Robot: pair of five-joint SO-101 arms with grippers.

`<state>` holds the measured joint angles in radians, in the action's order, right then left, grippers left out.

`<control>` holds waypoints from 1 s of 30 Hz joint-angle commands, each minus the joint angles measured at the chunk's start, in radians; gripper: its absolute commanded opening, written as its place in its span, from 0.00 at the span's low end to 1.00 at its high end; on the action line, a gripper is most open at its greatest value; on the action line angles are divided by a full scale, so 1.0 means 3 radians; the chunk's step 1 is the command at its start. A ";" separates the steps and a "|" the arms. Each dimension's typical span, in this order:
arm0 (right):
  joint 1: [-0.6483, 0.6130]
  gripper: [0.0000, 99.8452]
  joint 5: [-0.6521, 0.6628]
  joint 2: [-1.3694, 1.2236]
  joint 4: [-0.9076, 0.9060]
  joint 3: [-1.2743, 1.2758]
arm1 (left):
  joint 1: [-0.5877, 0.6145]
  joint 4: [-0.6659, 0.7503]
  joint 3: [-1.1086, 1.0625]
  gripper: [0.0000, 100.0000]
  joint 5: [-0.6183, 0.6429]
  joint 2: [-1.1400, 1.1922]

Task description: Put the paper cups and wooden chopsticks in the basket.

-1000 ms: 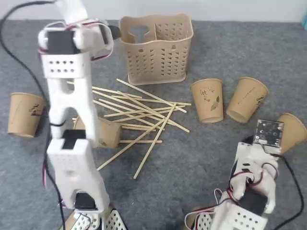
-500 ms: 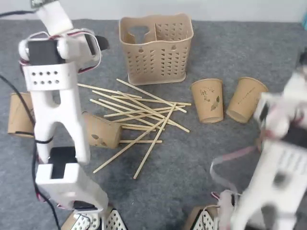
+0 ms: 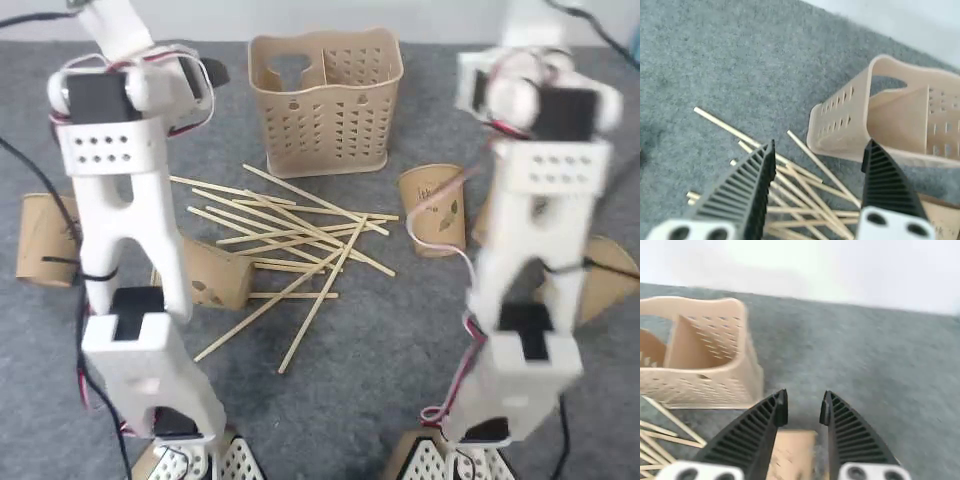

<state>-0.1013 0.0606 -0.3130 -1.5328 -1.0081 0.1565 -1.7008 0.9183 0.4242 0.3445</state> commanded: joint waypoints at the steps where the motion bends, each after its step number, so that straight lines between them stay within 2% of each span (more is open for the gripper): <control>1: -0.0222 0.16 -0.0010 -0.0391 0.0095 -0.0655 | -0.0046 0.0205 0.0412 0.27 0.0072 0.0225; 4: -0.0320 0.20 -0.0005 -0.0775 0.0228 -0.0977 | -0.0118 0.0245 0.0637 0.27 0.0072 0.0430; 10: -0.0381 0.20 -0.0020 -0.1276 0.0534 -0.1258 | -0.0261 0.0261 0.1204 0.27 0.0087 0.0798; 17: -0.0386 0.20 -0.0338 -0.1414 0.0754 -0.1268 | -0.0317 0.0302 0.1665 0.27 0.0179 0.1284; 30: -0.0458 0.19 -0.0373 -0.1823 0.0816 -0.1156 | -0.0450 0.0281 0.1747 0.26 0.0169 0.1795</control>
<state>-0.2256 -0.0391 -0.8715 -1.3057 -1.3380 0.0292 -1.6333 1.3940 0.4703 0.8953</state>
